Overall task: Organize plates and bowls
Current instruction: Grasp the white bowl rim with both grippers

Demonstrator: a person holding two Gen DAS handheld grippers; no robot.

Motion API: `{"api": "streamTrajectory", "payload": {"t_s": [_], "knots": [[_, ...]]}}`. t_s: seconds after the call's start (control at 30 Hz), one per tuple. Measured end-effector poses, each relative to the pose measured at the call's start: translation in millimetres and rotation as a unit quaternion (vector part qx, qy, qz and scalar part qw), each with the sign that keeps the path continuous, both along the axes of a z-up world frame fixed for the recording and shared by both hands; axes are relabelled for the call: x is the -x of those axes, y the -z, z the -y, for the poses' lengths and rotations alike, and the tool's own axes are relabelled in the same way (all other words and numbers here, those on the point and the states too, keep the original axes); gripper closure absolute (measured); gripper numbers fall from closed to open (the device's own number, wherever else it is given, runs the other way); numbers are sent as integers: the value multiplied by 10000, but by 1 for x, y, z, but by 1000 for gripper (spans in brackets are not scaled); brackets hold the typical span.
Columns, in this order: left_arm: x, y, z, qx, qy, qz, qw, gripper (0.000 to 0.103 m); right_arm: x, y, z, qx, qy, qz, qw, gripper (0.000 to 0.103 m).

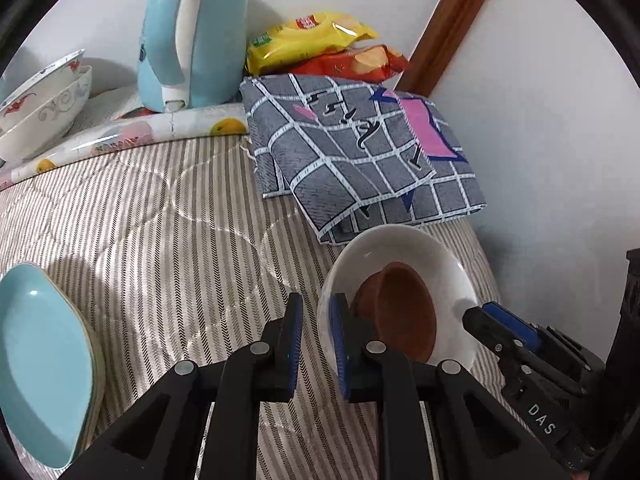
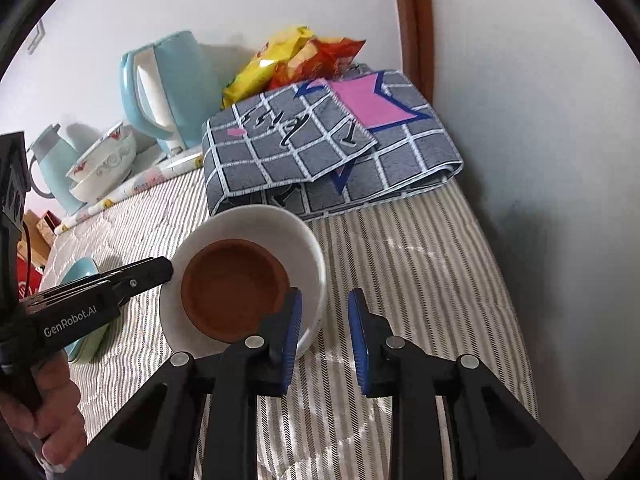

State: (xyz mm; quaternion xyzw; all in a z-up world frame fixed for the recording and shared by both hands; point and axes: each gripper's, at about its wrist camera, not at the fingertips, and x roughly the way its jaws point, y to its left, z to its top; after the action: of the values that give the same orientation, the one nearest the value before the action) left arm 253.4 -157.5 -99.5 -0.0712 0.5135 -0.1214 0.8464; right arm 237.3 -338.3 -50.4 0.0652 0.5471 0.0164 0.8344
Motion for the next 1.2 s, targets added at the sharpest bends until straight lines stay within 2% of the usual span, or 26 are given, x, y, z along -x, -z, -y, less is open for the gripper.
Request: {"api": "streamTrajectory", "payload": {"t_s": [0.37,0.53,0.67,0.8,0.9,0.97,1.03,1.13,1.2], "knots": [[-11,16,11,-134,146,-206,9996,87,-14,22,-9,351,22,-420,9985,79],[-14,25,13,-106,155,-282,9994,86,-19,28,-16,611,-28,-461,9971,78],[-16,28,13,-64,122,-314,9994,86,-21,33,-16,574,-5,-518,9970,76],[-16,31,16,-186,112,-240,9995,84,-20,33,-14,531,4,-451,9976,76],[-17,35,20,-264,107,-223,9993,83,-21,34,-11,530,72,-423,9977,71],[-20,37,20,-138,70,-254,9996,83,-21,34,-9,526,109,-418,9977,65],[-22,39,17,-76,17,-287,9996,77,-22,34,-6,505,154,-441,9976,60],[-22,39,14,-191,8,-213,9996,69,-23,36,-1,395,200,-475,9979,57],[-23,39,13,-175,32,-248,9995,68,-23,36,0,364,200,-476,9980,57]]}}
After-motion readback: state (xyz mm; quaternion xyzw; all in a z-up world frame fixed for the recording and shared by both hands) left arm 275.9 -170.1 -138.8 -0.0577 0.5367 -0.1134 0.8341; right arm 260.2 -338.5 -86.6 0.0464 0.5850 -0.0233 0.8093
